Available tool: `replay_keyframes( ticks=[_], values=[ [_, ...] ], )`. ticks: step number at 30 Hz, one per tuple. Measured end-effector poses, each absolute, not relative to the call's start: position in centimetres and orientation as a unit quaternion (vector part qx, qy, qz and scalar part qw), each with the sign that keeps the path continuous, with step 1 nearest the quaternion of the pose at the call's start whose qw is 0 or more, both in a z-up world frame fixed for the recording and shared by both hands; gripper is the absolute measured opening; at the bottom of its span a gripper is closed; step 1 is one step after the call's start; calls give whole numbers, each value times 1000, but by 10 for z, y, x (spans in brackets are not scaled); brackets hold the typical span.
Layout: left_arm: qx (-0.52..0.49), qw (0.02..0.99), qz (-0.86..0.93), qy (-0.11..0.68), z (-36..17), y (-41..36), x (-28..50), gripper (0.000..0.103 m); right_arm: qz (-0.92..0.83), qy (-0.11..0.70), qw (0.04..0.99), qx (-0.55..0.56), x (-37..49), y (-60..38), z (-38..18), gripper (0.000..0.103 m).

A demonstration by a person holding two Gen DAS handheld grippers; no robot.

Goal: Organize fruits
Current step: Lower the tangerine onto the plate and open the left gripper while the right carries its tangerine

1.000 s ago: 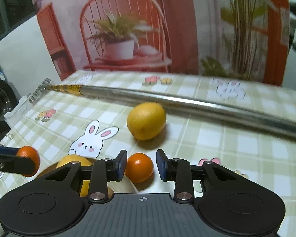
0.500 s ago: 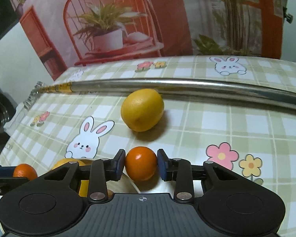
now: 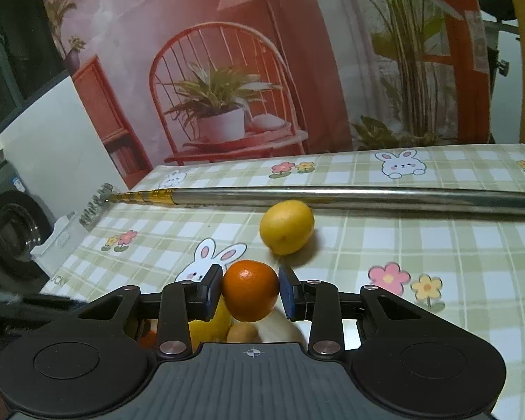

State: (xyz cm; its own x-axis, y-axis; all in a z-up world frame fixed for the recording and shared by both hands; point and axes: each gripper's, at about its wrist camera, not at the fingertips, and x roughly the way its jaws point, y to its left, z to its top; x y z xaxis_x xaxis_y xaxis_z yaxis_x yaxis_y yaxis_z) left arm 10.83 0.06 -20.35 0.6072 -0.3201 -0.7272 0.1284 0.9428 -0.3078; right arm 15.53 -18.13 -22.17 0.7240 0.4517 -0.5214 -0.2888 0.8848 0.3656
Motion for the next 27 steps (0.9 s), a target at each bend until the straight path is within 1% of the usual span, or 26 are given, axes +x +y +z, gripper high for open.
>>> replay_keyframes(
  ticks=[6,15,27],
  values=[
    [-127,877,-164,433,-204,-12,109,38,194,324,912,163,134,-190,-230,32],
    [-79,857,-209,464,-216,-53,119,38,170,318,915,180,127,-206,-236,32],
    [-63,832,-221,505,-234,-73,124,38,158,314,915,198,120,-224,-243,32]
  ],
)
